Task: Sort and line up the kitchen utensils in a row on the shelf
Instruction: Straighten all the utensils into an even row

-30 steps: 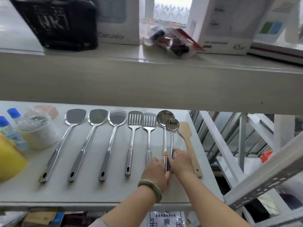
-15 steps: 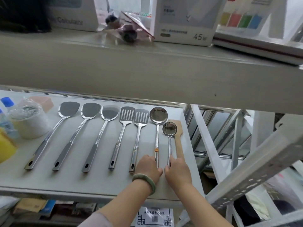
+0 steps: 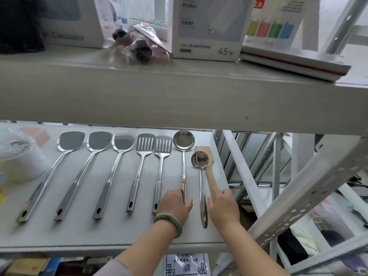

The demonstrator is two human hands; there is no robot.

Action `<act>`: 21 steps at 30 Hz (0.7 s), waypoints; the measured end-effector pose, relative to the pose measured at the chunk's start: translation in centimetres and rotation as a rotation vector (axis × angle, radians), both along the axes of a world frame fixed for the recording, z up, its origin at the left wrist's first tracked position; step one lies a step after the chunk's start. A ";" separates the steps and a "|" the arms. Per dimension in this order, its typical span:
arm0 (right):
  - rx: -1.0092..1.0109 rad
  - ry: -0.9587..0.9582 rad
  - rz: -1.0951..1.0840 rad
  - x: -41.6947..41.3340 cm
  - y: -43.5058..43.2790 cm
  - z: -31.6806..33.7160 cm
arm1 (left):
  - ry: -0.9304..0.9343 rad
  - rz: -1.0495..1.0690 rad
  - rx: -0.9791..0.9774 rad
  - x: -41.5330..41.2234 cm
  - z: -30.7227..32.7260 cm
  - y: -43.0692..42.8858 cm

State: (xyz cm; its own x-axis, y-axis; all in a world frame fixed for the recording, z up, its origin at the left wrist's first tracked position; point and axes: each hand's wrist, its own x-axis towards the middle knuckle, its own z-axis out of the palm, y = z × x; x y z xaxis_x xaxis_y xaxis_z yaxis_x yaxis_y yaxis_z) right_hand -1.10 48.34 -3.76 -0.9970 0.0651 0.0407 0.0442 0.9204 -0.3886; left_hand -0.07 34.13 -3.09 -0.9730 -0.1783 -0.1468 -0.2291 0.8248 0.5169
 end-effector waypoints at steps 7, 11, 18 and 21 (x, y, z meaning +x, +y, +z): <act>0.033 -0.076 -0.074 0.0 0.6 0.4 | 0.003 -0.017 0.008 -0.3 -0.1 0.1; 0.046 -0.186 -0.071 0.3 1.2 1.1 | 0.007 -0.008 0.006 -0.5 -0.1 0.1; 0.060 -0.255 -0.128 1.5 1.8 0.5 | 0.003 -0.004 0.031 -0.9 -0.1 0.2; 0.051 -0.244 -0.153 1.9 2.1 0.6 | 0.006 -0.007 0.038 -0.9 -0.1 0.3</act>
